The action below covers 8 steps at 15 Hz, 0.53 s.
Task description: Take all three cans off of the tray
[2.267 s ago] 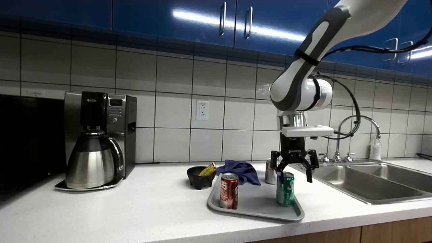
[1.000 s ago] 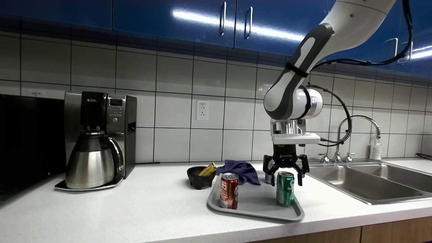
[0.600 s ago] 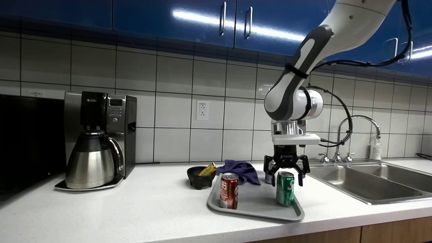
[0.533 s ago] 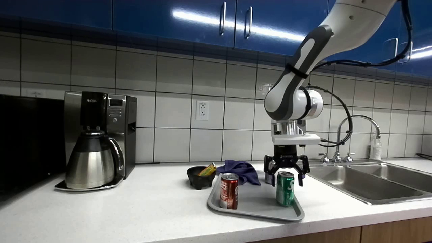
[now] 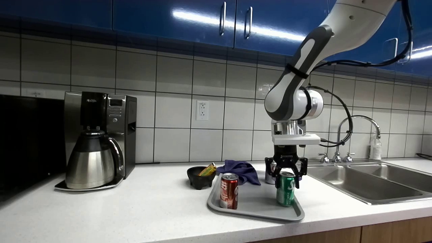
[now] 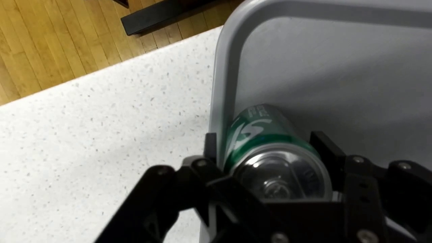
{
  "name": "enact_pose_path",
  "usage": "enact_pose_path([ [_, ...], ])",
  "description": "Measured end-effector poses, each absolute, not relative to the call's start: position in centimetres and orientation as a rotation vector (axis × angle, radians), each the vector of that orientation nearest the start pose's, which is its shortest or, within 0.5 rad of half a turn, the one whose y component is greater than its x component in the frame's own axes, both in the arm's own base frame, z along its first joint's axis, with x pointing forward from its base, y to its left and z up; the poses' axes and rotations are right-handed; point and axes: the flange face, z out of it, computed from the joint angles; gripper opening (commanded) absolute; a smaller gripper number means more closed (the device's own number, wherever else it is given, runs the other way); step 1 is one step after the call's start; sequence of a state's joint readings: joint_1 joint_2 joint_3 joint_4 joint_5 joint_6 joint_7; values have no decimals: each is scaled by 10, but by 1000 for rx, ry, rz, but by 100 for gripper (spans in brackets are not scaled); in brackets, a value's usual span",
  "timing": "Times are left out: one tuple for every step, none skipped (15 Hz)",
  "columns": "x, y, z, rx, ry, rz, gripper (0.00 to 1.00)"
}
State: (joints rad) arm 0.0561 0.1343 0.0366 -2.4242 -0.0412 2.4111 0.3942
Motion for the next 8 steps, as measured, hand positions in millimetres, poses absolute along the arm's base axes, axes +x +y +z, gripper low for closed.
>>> enact_pose_path([
  [474,45,242,-3160,425,215,39],
  [474,45,241,-3160,424,214,39],
  [474,45,241,-3160,424,214,39],
  [474,45,241,-3160,425,214,39],
  [474,45,241,-3160,425,214,39],
  [474,45,241,-3160,425,213,39],
  [474,45,242,-3160,425,209,39],
  [474,45,242,-3159,425,202,39],
])
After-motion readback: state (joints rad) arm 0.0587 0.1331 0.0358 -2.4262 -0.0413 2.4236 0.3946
